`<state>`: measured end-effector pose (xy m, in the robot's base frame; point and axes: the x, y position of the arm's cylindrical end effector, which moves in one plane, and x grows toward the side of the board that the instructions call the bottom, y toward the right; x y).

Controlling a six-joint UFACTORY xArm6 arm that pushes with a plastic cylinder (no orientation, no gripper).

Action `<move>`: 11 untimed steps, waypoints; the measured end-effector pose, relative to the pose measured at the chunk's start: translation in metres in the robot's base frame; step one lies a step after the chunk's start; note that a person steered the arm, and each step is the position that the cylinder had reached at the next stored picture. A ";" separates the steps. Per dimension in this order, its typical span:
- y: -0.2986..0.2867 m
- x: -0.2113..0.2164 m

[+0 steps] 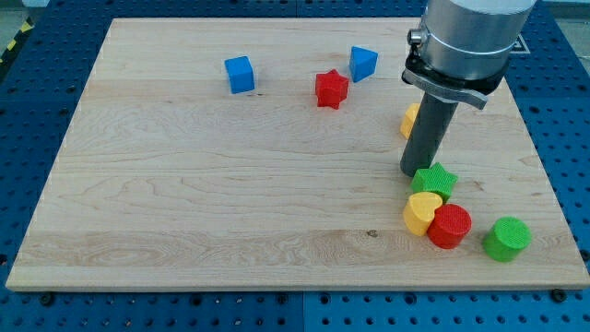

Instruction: Pull the green star to the top left side of the green circle

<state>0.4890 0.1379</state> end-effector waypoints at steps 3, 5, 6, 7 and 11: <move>0.070 0.000; -0.002 -0.001; 0.009 0.011; 0.032 0.025; -0.055 -0.080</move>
